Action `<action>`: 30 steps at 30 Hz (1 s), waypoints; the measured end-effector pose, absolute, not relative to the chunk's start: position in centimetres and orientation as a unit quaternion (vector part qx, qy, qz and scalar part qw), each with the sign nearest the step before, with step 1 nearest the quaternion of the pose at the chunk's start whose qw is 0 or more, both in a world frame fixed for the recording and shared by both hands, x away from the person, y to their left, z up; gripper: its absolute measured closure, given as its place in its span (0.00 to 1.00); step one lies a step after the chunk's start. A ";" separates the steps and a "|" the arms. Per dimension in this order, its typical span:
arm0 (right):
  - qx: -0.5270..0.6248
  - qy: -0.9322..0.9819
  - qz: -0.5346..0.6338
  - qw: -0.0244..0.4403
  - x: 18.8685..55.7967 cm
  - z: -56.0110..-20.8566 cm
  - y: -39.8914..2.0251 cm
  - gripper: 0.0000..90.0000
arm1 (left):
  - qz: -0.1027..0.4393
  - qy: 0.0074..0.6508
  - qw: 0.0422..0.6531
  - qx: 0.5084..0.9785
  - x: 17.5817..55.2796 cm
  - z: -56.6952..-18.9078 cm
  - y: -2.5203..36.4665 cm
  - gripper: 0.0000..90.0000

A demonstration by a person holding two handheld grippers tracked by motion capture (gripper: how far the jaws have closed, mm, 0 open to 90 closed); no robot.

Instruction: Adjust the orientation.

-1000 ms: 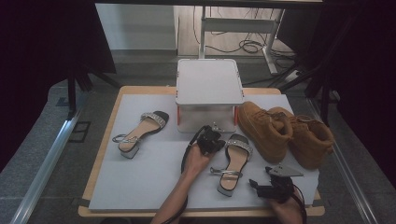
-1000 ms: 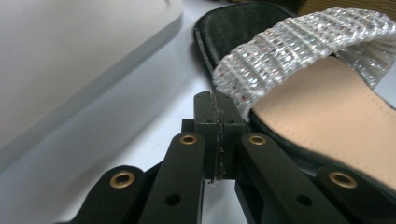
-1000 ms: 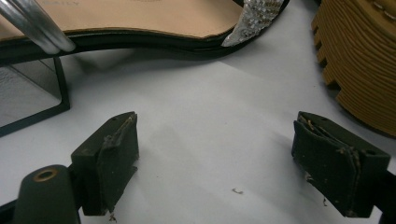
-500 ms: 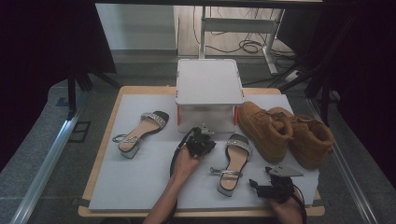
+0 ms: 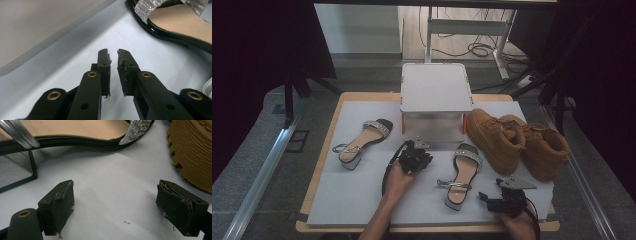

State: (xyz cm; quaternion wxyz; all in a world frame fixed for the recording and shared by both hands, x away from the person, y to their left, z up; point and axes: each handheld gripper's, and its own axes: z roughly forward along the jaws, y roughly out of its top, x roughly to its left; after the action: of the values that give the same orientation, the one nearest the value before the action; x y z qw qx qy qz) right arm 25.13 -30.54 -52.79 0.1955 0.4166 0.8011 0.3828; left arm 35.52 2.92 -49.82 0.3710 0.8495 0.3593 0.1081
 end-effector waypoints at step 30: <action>0.417 0.801 0.383 0.196 25.1 -52.8 -30.5 0.17 | 0.145 0.399 0.361 0.831 31.3 -49.4 9.3 0.59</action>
State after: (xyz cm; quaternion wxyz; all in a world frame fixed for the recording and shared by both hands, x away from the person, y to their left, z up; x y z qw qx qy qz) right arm 25.13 -30.53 -52.79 0.1963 0.4169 0.8008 0.3826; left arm 31.26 9.35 -49.45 0.3608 0.8305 0.3988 0.1449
